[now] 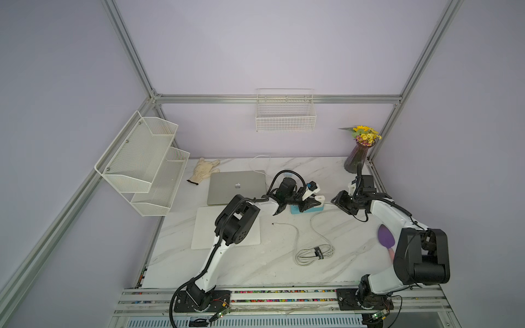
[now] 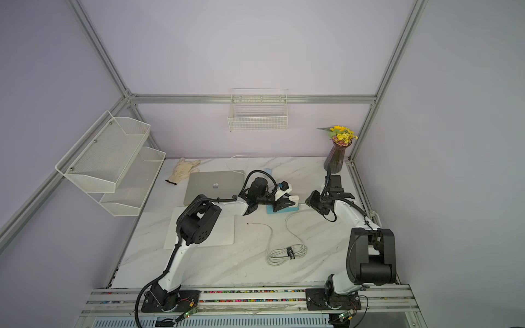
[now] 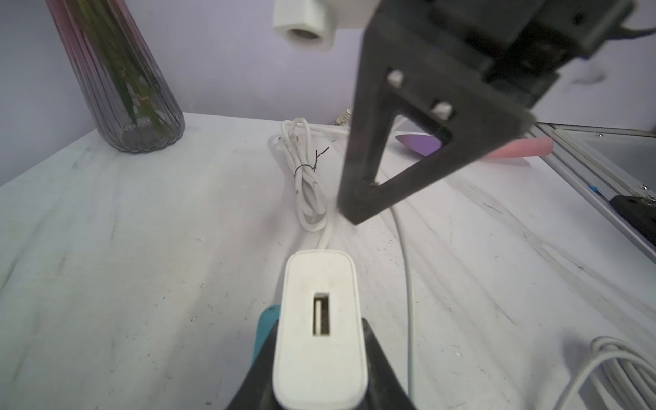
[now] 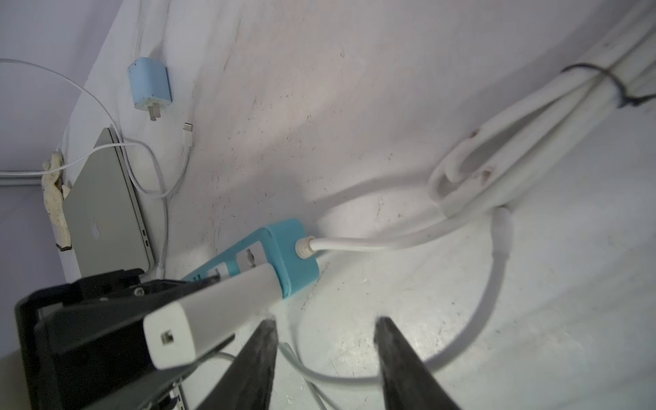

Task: Unplug the laptop charger
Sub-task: Remove the plug from the socket.

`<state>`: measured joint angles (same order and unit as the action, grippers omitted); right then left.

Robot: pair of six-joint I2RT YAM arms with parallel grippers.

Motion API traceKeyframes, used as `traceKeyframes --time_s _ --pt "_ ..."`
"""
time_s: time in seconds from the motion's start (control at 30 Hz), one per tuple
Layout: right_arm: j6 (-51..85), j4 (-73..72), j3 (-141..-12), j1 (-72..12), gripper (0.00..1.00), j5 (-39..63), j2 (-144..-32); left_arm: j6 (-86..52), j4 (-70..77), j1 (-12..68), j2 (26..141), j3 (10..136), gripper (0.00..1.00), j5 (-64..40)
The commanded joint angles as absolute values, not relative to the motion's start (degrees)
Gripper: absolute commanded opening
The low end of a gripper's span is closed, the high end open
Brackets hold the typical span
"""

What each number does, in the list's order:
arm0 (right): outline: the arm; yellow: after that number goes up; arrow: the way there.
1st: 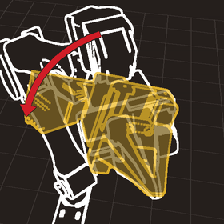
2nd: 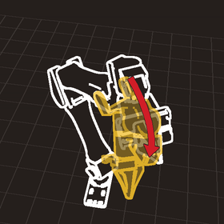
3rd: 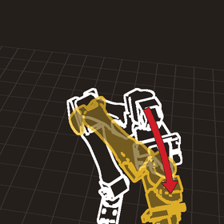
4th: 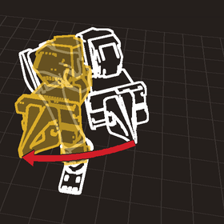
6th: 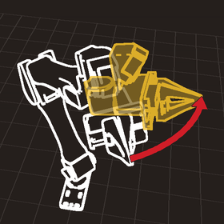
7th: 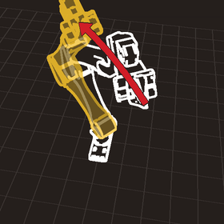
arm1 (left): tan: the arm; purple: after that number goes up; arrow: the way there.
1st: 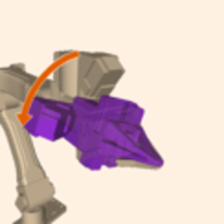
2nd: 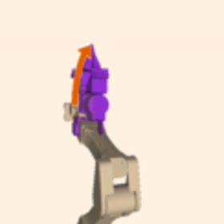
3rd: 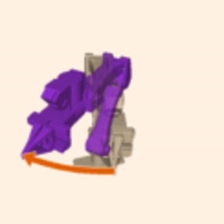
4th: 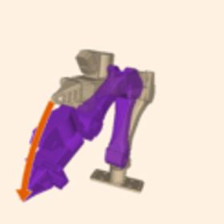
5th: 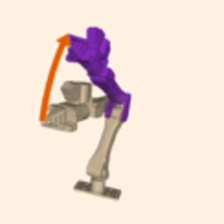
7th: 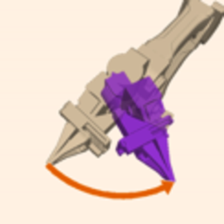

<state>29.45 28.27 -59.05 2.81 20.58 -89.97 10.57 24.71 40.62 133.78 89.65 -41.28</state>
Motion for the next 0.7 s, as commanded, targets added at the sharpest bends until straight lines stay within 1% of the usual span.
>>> traceKeyframes --time_s 0.0,0.27,0.5,0.57,0.67 --pt "32.85 29.06 -62.62 2.72 0.5 26.01 -94.99 12.96 29.88 41.08 130.1 88.48 0.0 -42.54" --pt "32.47 29.41 -67.34 2.68 0.5 29.03 -103.49 14.85 31.64 41.33 131.03 87.67 0.0 -40.85" --pt "29.71 31.38 -68.92 2.55 0.5 32.41 -107.24 14.35 33.95 41.28 131.48 87.17 0.0 -42.04" --pt "28.89 33.26 -70.13 2.42 0.5 31.72 -108.48 13.21 36.46 41.14 131.02 86.18 0.0 -41.92" --pt "28.48 33.84 -70.04 2.2 0.5 28.02 -108.57 11.56 40.02 40.79 129.88 85.34 0.0 -41.92"
